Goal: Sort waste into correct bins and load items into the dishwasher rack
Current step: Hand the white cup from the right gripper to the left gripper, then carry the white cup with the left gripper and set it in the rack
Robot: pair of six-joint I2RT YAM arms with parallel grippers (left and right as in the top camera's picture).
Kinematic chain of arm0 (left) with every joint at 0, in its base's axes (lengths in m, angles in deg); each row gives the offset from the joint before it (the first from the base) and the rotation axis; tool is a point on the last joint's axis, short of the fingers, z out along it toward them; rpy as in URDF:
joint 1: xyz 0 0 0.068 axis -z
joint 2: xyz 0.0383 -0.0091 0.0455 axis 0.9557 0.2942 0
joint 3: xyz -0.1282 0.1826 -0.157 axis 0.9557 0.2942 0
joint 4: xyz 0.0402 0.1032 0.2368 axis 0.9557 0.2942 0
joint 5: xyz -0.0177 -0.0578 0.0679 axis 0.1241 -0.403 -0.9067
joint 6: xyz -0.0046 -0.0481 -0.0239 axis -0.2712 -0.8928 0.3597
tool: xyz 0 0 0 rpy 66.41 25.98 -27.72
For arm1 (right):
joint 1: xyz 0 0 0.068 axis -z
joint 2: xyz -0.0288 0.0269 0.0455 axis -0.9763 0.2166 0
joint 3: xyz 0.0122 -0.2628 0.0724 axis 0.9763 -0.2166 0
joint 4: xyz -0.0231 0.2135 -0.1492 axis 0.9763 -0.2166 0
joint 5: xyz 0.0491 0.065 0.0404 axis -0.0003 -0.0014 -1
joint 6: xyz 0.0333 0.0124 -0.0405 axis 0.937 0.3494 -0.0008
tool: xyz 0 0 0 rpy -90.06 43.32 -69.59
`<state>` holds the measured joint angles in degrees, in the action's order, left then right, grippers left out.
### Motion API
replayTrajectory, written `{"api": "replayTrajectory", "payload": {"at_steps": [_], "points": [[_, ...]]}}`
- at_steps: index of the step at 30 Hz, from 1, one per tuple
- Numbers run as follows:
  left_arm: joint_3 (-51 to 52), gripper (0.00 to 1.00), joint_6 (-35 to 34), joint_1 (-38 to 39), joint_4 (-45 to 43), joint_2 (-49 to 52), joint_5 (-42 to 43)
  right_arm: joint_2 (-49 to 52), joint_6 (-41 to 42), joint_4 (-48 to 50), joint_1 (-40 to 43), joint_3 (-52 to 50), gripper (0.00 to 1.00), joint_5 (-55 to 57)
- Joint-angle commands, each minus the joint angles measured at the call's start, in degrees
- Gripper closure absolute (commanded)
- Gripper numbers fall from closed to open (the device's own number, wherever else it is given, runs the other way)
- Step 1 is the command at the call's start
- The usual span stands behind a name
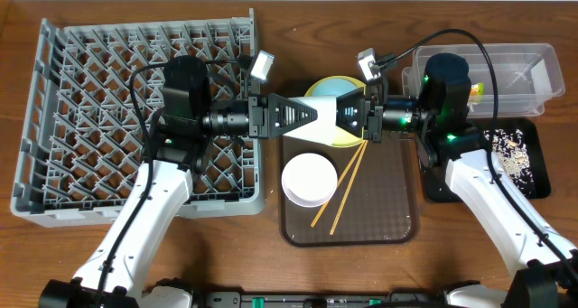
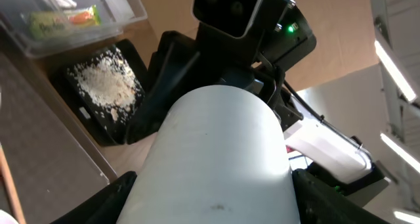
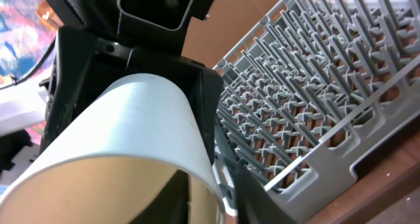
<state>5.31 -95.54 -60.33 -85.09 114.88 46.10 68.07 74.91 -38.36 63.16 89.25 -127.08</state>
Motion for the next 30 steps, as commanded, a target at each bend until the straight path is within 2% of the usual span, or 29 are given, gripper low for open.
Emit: {"api": "replayTrajectory", "payload": {"at_steps": [1,8,16,21,23,26,30], "points": [[-1.05,0.41,5.57,0.00,-0.09,-0.26,-0.50,0.42,-0.07,-0.33,-0.22,0.63,0.74,-0.52],[-1.05,0.47,11.34,-1.64,4.42,-0.26,-6.16,0.39,-0.09,-2.60,1.46,0.63,0.69,-0.72],[-1.07,0.52,19.54,-8.90,14.49,-0.26,-14.67,0.39,-3.76,-7.96,7.06,0.63,0.66,0.24],[-1.07,0.59,22.18,-13.38,18.86,-0.28,-20.65,0.39,-11.10,-17.49,8.17,0.63,0.66,8.59],[-1.09,0.65,23.37,-15.06,21.31,-0.35,-23.28,0.37,-14.21,-21.94,7.76,0.66,0.67,13.35],[-1.46,0.72,26.75,-17.68,26.88,-0.81,-27.56,0.22,-18.56,-27.98,7.19,0.68,0.68,19.19],[-4.26,0.74,33.46,-21.03,37.81,-2.14,-37.35,-1.20,-22.99,-35.82,6.78,0.96,0.71,26.71]]}}
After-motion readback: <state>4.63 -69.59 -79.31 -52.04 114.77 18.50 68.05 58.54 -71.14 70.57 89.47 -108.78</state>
